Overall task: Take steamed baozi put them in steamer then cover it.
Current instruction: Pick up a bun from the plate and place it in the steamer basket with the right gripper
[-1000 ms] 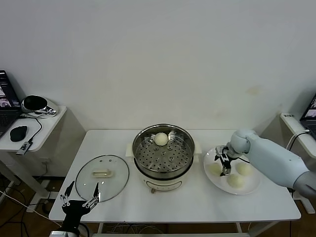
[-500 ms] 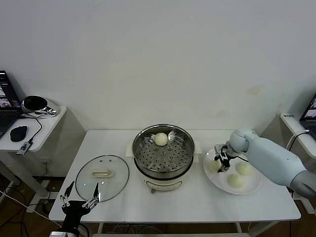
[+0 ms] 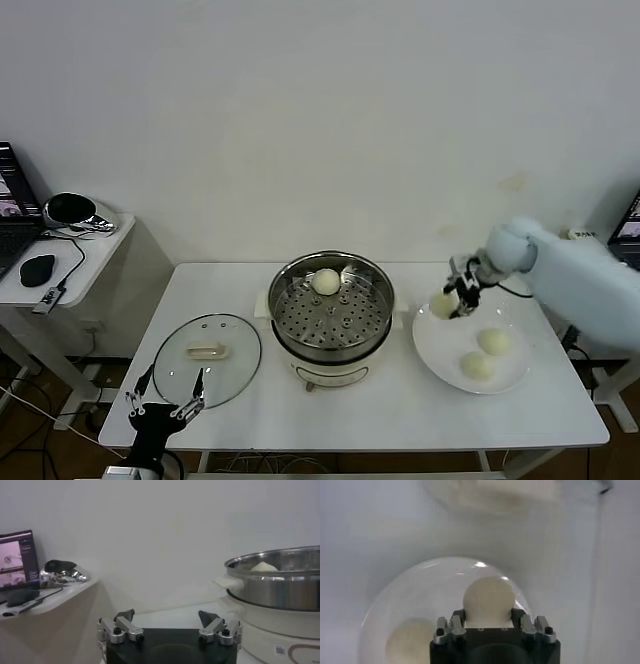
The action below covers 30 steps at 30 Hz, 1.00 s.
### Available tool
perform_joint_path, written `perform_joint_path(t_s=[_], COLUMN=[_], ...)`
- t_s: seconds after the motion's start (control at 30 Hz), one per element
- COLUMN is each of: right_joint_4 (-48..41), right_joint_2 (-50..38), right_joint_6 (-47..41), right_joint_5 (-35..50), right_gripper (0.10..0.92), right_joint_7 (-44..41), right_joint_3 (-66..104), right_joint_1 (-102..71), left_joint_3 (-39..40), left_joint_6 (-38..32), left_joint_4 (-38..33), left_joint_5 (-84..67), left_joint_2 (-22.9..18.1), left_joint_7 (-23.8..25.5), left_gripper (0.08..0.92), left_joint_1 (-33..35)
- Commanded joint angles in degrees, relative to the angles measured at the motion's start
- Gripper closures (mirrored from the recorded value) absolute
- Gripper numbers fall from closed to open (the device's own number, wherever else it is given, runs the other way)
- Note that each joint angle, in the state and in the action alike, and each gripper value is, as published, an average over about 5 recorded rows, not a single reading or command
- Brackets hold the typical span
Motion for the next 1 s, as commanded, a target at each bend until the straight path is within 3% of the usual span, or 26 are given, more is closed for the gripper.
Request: perform_joint_path(t_s=[0.03,0.23,0.5,1.0], right_joint_4=[8.8,10.2,2.6,-5.3], right_joint_2=[1.0,12.4,27.0,35.4], right_joint_6=[-6.0,-13.3,-19.8,-26.0], right_joint_5=[16.5,26.9,30.1,31.3], right_gripper=[0.448,0.440,0.440,0.440], right_joint_7=[1.4,7.9,12.8,18.2], right_joint_3=[-14.4,-17.1,-16.7,-15.4], right_joint_1=[24.6,24.2,14.6,5.6], left_joint_3=[0.1,-0.4,-1.0,-1.0], left_joint_6=[0.1,0.1,0.3,0.5], left_joint_4=[0.0,0.2,0.4,0.1], left_joint_5=[-0.4,-1.2,-1.6,-1.6], left_joint_2=[0.6,0.8,0.3,-0.4], left_joint_7=[0.0,0.0,0.1,0.2], left_gripper=[0.177,0.177,0.177,0.177], left_joint_1=[-0.3,-0.6,-1.1,-1.5])
